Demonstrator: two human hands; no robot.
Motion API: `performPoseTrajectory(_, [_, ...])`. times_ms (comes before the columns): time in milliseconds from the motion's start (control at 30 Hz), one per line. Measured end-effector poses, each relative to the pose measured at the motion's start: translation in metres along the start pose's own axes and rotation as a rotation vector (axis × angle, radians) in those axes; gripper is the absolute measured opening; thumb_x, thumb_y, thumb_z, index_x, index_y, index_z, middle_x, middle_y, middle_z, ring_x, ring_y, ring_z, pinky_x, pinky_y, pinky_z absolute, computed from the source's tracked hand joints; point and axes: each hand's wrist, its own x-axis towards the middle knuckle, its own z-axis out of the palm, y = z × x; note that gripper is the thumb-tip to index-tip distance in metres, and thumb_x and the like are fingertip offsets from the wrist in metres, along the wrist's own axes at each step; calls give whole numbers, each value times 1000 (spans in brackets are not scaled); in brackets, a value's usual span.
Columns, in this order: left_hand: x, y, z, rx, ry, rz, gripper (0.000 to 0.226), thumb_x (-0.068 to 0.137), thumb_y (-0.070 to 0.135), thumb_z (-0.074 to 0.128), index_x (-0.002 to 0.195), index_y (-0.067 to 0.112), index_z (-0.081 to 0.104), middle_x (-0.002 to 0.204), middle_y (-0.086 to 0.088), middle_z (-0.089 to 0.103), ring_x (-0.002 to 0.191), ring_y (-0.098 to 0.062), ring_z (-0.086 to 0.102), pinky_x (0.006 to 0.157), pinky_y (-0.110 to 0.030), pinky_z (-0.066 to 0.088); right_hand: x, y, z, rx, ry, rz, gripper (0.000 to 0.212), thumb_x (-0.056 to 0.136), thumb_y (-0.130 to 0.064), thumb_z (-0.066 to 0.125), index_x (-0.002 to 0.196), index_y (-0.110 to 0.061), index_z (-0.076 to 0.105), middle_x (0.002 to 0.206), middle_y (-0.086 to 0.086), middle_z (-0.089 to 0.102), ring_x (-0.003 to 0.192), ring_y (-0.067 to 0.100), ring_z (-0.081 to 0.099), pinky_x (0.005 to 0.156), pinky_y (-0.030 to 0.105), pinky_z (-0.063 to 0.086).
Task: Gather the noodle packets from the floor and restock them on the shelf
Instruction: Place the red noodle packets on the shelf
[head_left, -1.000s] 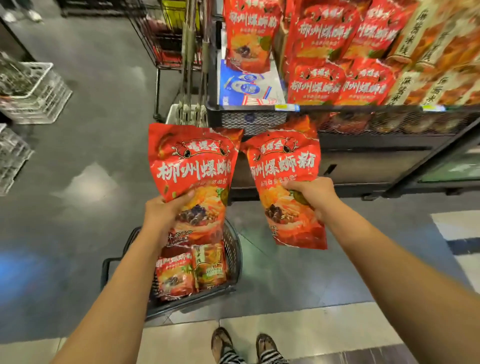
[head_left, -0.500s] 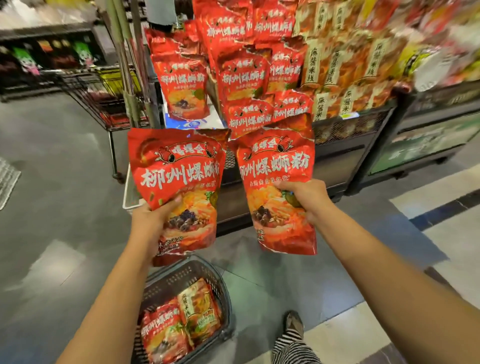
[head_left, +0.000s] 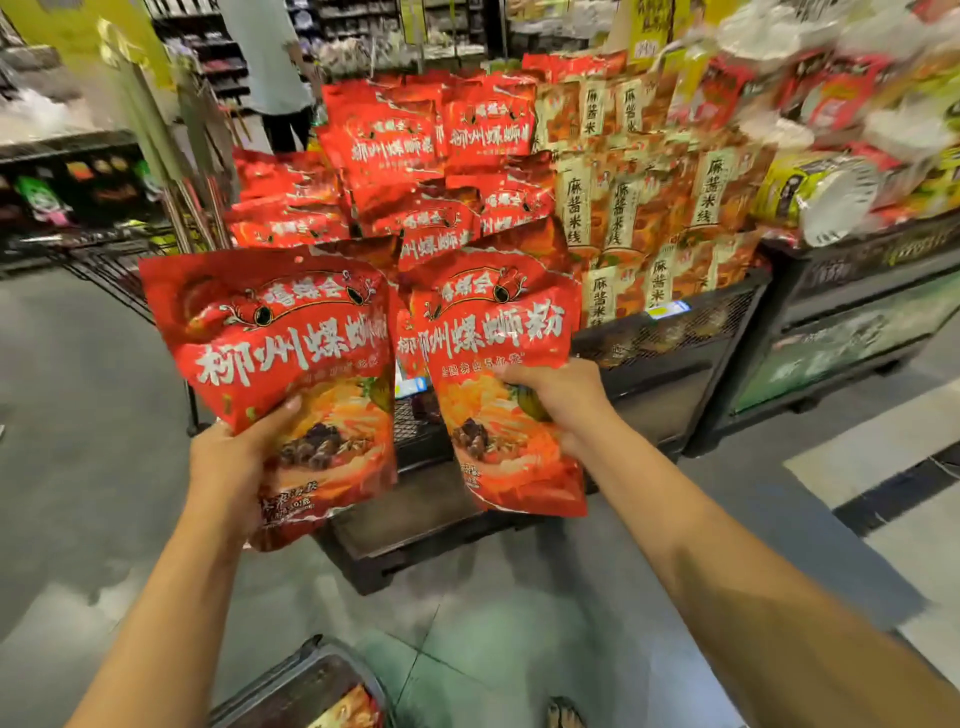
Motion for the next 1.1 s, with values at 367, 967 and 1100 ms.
performPoseTrajectory(367, [63, 16, 58, 42, 189, 87, 23, 74, 16, 84, 92, 16, 69, 86, -4, 76, 72, -25, 75, 54, -31, 59, 101, -41, -5, -38, -57, -66, 33, 68, -10, 88, 93, -18, 67, 99, 1, 73, 93, 24, 70, 93, 48, 54])
performPoseTrajectory(967, [300, 3, 2, -73, 132, 60, 13, 82, 14, 77, 93, 17, 71, 82, 2, 76, 75, -17, 73, 71, -34, 60, 204, -47, 181, -94, -14, -94, 22, 70, -8, 85, 87, -12, 73, 91, 5, 75, 80, 20, 72, 76, 33, 57])
performPoseTrajectory(1100, [359, 3, -11, -41, 100, 34, 12, 82, 9, 77, 89, 16, 70, 65, 13, 73, 59, -2, 68, 53, -18, 54, 222, -47, 225, -102, 38, -105, 33, 69, -5, 85, 100, -5, 74, 93, 5, 75, 77, 17, 71, 77, 31, 56])
